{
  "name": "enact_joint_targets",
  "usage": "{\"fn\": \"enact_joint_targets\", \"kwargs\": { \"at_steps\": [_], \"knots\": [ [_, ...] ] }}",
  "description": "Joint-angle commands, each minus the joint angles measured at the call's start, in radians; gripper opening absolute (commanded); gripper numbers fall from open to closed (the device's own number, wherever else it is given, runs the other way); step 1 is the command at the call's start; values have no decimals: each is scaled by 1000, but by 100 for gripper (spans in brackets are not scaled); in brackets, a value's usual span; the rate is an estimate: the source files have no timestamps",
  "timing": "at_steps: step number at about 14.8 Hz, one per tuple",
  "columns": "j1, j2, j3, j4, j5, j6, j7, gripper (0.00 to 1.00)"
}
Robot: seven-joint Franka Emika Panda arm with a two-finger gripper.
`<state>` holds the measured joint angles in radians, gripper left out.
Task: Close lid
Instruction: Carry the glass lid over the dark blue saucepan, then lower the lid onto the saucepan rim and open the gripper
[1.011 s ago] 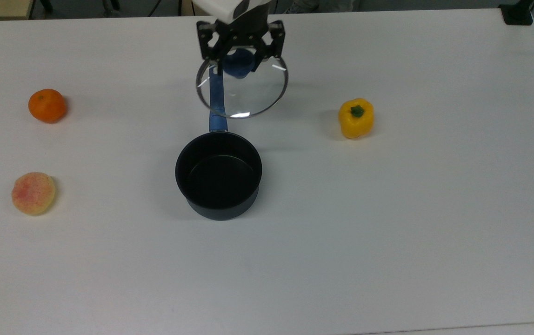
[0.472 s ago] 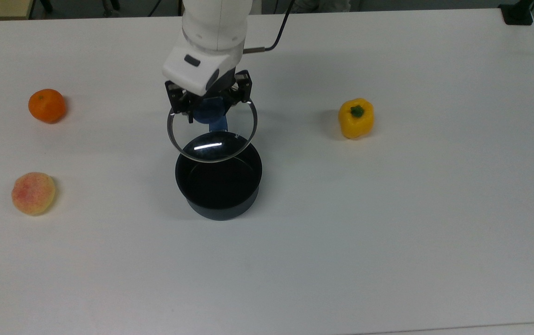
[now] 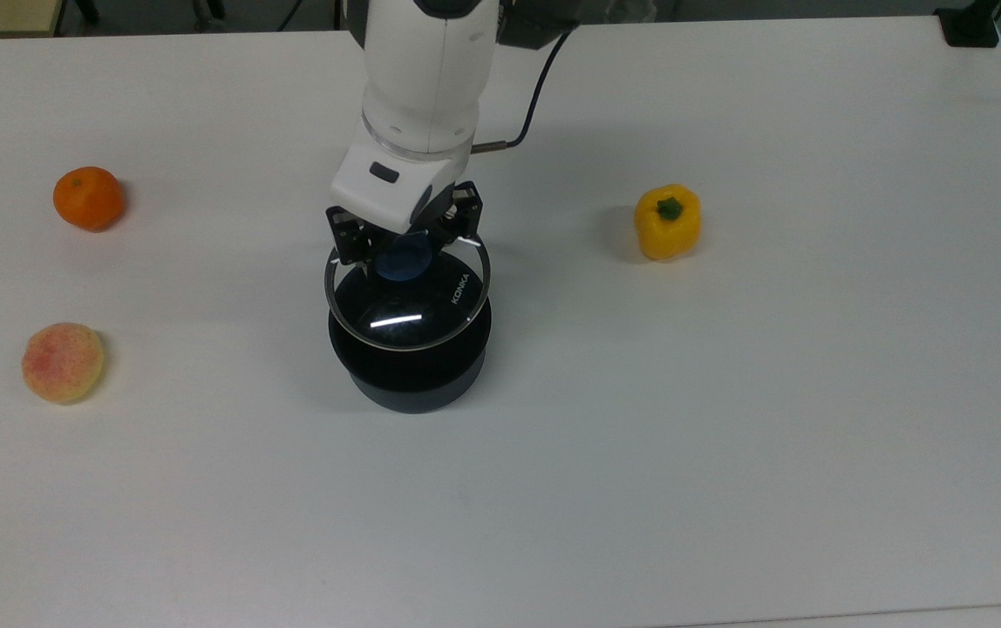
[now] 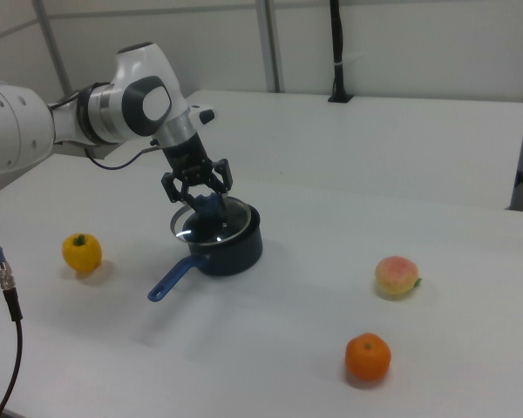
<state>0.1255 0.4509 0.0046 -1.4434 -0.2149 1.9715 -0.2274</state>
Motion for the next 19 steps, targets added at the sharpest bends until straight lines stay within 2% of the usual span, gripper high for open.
{"fn": "enact_joint_targets", "kwargs": {
  "at_steps": [1, 10, 19],
  "knots": [
    [16, 25, -12, 28, -21, 42, -13, 25],
    [29, 71, -15, 29, -47, 107, -10, 25],
    [29, 74, -26, 26, -63, 135, -7, 26]
  ]
}}
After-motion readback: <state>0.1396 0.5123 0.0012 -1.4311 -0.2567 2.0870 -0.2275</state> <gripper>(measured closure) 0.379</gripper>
